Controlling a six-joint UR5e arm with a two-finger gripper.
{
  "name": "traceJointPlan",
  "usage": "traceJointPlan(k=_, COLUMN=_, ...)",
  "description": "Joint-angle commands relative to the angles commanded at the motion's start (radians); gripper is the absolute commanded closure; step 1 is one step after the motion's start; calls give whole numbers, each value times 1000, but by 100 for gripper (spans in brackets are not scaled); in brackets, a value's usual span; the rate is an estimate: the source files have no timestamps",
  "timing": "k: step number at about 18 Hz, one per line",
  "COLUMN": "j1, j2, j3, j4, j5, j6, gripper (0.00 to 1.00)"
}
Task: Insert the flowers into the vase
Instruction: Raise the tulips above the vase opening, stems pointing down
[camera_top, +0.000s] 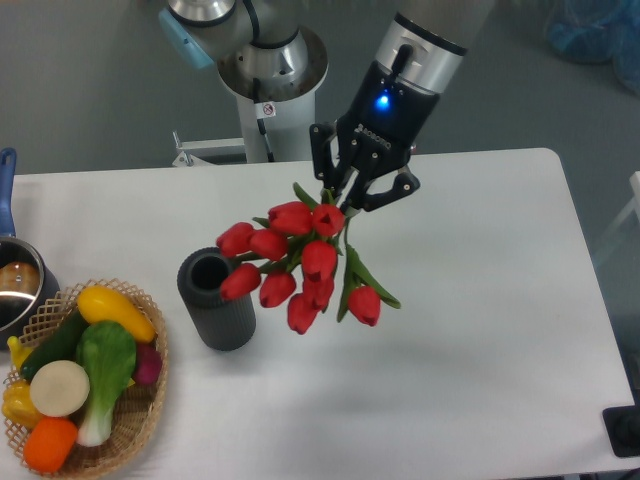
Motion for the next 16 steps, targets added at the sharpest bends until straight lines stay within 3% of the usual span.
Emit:
traceJointPlan(k=3, j1=8, j2=5, j3=-25, j4=34, j5=-67, j6=-18, gripper=100)
traceJointPlan(k=9, j1=6, j2=-6, j3=-57, j4=44, j5=-250, j6=-43, gripper=100)
traceJointPlan(k=13, j1=8, j2=12, j3=-160, j4=185, j5=-390, j6=-45, gripper=100)
traceJointPlan(k=16, j1=6, j2=6, j3=-189, j4=253, j5=-436, j6=-43, gripper=100)
